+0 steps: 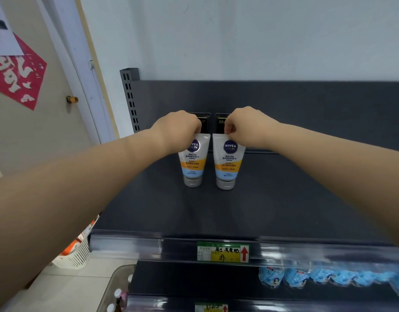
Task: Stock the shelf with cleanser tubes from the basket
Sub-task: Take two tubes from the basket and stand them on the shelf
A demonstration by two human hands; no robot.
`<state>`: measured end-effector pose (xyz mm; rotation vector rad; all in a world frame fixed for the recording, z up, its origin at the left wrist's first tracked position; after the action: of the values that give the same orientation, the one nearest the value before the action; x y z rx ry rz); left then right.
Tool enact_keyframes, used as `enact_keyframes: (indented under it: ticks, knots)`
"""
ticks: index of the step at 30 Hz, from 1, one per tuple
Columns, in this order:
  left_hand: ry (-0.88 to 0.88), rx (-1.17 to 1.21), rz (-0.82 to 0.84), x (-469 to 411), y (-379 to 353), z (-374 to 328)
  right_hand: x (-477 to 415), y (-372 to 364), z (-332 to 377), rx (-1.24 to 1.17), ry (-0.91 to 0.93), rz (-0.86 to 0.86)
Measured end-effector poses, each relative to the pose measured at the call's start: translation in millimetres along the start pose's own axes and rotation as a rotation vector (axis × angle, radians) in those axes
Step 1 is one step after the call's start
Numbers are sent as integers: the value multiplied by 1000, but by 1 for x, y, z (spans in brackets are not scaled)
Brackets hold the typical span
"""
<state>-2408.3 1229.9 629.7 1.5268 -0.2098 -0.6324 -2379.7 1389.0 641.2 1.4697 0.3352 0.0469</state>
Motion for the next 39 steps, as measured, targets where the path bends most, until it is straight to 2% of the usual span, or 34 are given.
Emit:
enact_keyframes:
  ticks: [29,39]
  knots:
    - [46,-2,-6,14,6,2,7,4,6,-15,12,26]
    - [131,-77,-76,70,27,19,4,13,65,82,183,-93]
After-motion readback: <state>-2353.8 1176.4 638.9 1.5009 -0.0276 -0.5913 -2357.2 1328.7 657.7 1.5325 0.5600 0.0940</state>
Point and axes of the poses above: each hand's wrist, its own x-axis away from the middle knuckle, its own y-axis out of the back of the hand, z = x × y, the point moved 3 cm from there along -x, towards the middle knuckle, and after that the axes turned 2 degrees about x, right-handed, at the moved point
